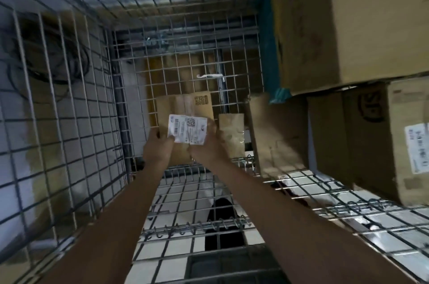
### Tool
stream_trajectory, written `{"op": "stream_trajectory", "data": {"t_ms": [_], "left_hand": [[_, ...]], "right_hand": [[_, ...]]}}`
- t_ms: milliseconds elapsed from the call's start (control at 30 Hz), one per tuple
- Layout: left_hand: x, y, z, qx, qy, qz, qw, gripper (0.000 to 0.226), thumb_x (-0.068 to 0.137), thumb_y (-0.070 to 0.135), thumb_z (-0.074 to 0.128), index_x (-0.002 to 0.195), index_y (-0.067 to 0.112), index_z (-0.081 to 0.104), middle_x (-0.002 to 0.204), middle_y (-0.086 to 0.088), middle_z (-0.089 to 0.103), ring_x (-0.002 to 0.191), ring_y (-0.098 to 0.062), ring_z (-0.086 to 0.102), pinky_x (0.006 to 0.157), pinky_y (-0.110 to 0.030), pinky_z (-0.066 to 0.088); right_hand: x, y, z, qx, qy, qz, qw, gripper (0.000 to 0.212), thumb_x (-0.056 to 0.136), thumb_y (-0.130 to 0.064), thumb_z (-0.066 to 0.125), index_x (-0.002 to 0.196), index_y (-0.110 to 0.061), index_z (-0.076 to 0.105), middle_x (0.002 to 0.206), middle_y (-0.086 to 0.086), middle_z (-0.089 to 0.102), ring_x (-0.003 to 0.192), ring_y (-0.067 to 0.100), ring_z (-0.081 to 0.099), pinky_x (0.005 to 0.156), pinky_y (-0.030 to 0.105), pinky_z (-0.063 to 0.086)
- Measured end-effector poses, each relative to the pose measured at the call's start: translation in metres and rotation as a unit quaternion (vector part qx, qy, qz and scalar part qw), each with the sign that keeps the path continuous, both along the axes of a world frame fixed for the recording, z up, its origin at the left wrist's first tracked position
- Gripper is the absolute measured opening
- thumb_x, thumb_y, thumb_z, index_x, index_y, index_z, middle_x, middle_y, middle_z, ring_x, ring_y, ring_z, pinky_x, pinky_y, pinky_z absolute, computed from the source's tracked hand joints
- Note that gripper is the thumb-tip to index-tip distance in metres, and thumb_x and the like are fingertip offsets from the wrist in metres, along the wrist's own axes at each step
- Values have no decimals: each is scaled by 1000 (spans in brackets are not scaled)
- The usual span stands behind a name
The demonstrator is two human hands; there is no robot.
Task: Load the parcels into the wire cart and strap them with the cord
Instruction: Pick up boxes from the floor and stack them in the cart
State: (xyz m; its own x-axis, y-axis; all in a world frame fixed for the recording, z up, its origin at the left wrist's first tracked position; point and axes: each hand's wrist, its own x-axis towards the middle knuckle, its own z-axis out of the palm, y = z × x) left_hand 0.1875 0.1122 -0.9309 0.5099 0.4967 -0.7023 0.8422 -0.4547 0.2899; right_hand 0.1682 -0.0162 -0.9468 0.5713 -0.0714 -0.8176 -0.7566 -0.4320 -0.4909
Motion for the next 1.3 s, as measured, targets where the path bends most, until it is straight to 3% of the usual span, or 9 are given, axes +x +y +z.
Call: {"op": "stream_trajectory", "data": {"t_ms": [200, 300, 467, 633, 733, 867, 1033, 1200, 1300], "left_hand": [[2, -69, 77, -60, -96, -37, 993, 33, 92, 22, 60, 122, 8, 60, 106, -2, 64, 87, -20, 56, 64, -24, 40], [-2, -120, 87, -141, -88, -40, 985, 42, 83, 34, 69, 114, 6, 65, 102, -4, 68, 91, -24, 63, 80, -32, 50], [-16, -201, 62, -199, 24, -130, 971, 37, 81, 27, 73, 111, 9, 61, 102, -2, 64, 93, -20, 61, 72, -25, 44], [-45, -236, -6, -169, 25, -140, 975, 31, 75, 12, 74, 101, 2, 61, 103, -11, 65, 94, -26, 65, 62, -17, 51], [-49, -244, -7, -159, 26, -107, 981, 44, 63, 11, 77, 100, -2, 58, 100, -11, 65, 89, -25, 64, 46, -11, 35], [-40, -248, 11, -169, 57, -128, 976, 37, 79, 4, 65, 111, -9, 52, 107, -14, 60, 100, -29, 61, 62, -28, 41], [-24, -230, 51, -158, 122, -198, 960, 33, 95, 16, 50, 121, -5, 53, 122, -19, 60, 109, -30, 59, 70, -27, 40], [-24, -172, 133, -208, 87, -132, 965, 46, 80, 31, 73, 116, 6, 57, 108, -3, 65, 96, -24, 65, 80, -34, 54], [-30, -131, 210, -163, 65, -109, 978, 58, 85, 27, 69, 135, 6, 46, 124, -12, 60, 84, -18, 60, 60, -27, 48]], "right_hand": [[-3, -62, 111, -95, -8, -6, 995, 97, 51, -61, 59, 137, -32, 24, 121, 7, 47, 104, 29, 56, 82, 44, 56], [-9, -113, 127, -161, 12, 3, 987, 95, 69, -57, 70, 143, -29, 18, 128, 10, 46, 109, 31, 56, 81, 39, 54], [-24, -198, 113, -204, 81, 45, 975, 96, 83, -46, 66, 153, -20, 7, 131, 13, 52, 111, 34, 59, 81, 31, 47], [-52, -217, 62, -250, 46, 84, 964, 105, 62, -58, 41, 152, -26, -4, 141, 20, 42, 123, 39, 48, 97, 44, 47], [-51, -209, 73, -319, 50, 136, 937, 94, 87, -46, 54, 155, -22, -6, 157, 17, 7, 140, 35, 21, 110, 44, 32], [-43, -207, 77, -379, 29, 132, 916, 52, 105, -36, 30, 153, -20, 18, 151, 11, 34, 130, 31, 41, 105, 40, 36], [-22, -198, 117, -282, 91, 266, 917, 81, 90, -35, 58, 153, -20, 10, 155, 10, 20, 133, 32, 36, 95, 42, 45], [-13, -189, 195, -226, 35, 328, 917, 85, 85, -45, 62, 153, -19, 17, 152, 15, 28, 134, 38, 35, 105, 47, 36], [-4, -174, 260, -187, 1, 381, 906, 95, 85, -50, 65, 155, -22, 7, 154, 10, 28, 136, 36, 35, 104, 43, 38]]}}
